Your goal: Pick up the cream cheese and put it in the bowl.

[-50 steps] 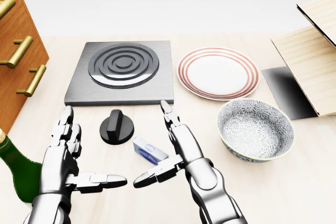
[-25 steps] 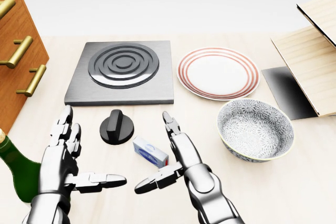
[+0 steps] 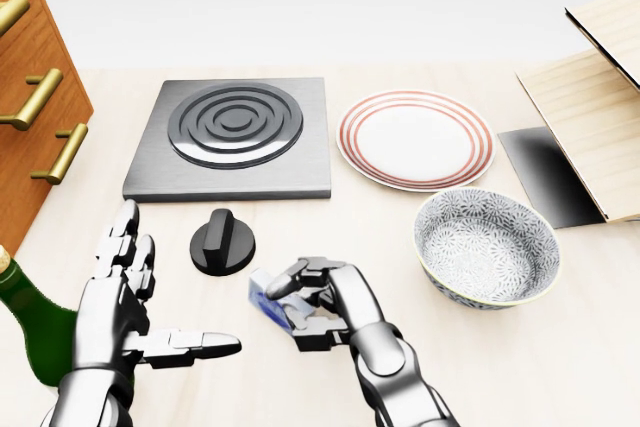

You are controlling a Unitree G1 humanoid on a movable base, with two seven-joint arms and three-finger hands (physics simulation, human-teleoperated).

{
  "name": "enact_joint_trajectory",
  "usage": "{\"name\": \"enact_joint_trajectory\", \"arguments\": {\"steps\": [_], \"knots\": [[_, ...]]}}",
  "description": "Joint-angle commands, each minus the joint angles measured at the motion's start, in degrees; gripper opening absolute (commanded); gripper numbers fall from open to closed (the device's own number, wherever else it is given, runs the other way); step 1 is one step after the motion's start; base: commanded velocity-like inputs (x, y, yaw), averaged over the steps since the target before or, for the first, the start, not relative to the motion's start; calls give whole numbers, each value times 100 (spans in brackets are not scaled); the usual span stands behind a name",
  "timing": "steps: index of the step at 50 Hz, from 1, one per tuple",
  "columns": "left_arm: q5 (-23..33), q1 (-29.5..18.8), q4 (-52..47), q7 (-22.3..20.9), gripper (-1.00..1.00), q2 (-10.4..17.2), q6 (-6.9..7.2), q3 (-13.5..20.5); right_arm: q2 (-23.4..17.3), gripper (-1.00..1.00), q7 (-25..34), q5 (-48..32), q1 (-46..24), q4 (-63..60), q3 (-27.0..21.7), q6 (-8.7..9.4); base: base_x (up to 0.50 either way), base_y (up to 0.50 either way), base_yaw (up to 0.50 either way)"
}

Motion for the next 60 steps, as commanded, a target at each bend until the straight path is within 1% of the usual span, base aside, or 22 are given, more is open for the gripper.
{"name": "enact_joint_trajectory", "arguments": {"steps": [1,4,5,7,8,9,11,14,16,20,21,25,26,31,33,36,38,43,47,52,55,60], "knots": [[-3,28,-27,-25,100,-8,21,-11,19,-100,-229,-111,-77,229,-28,-194,0,0,0],[-25,51,-99,-41,100,-9,86,-10,20,-100,-387,-89,-132,365,-69,-217,0,0,0],[-75,56,-181,-58,100,-7,199,3,27,-100,-801,-263,-156,377,-37,-217,0,0,0],[-78,62,-188,-62,100,-9,189,5,43,-100,-811,-311,-116,401,11,-217,0,0,0],[-81,66,-195,-66,100,-9,192,5,60,-100,-1037,-386,-124,414,6,-217,0,0,0],[-106,73,-266,-67,100,-9,256,14,85,-100,-1170,-438,-84,297,18,-175,0,0,0],[-127,73,-282,-71,100,-8,288,24,80,-100,-1021,-422,5,98,53,-217,0,0,0],[-137,86,-310,-75,100,-10,295,22,75,-100,-1078,-557,177,-287,128,-95,0,0,0],[-143,90,-334,-79,100,-10,307,22,77,-100,-1029,-638,313,-598,186,38,0,0,0],[-167,69,-342,-73,100,-6,334,42,88,-100,-755,-910,865,-2092,407,672,0,0,0],[-173,67,-339,-72,100,-5,337,45,85,-100,-678,-952,962,-2412,445,783,0,0,0],[-197,62,-341,-64,100,-5,338,54,25,-100,-379,-1076,1228,-3911,472,783,0,0,0],[-204,52,-321,-60,100,-4,334,60,14,-100,-381,-1068,1232,-3954,481,783,0,0,0],[-207,91,-316,-67,100,-21,324,21,-136,-100,321,-1345,1252,-6092,602,783,0,0,0],[-211,109,-345,-83,100,-24,349,6,-156,-100,592,-1508,1144,-6709,645,783,0,0,0],[-202,111,-286,-101,100,-28,308,-2,-196,-100,1125,-1878,762,-7616,676,783,0,0,0],[-198,139,-341,-122,100,-28,356,-21,-346,-100,1644,-2222,223,-8101,578,783,0,0,0],[-192,148,-361,-172,100,-25,392,-27,-629,-100,2237,-2640,-463,-8215,266,783,0,0,0],[-192,136,-362,-190,100,-24,413,-18,-991,-100,2655,-2810,-964,-8143,-78,783,0,0,0],[-218,100,-361,-194,100,-22,445,-1,-1530,-100,3385,-3289,-1394,-8135,-236,783,0,0,0],[-232,109,-402,-203,100,-19,477,-2,-1850,-100,3827,-3560,-1417,-8081,-433,783,0,0,0],[-271,77,-423,-206,100,-12,477,22,-2408,-100,3827,-4035,-1163,-8243,-825,783,0,0,0]]}}
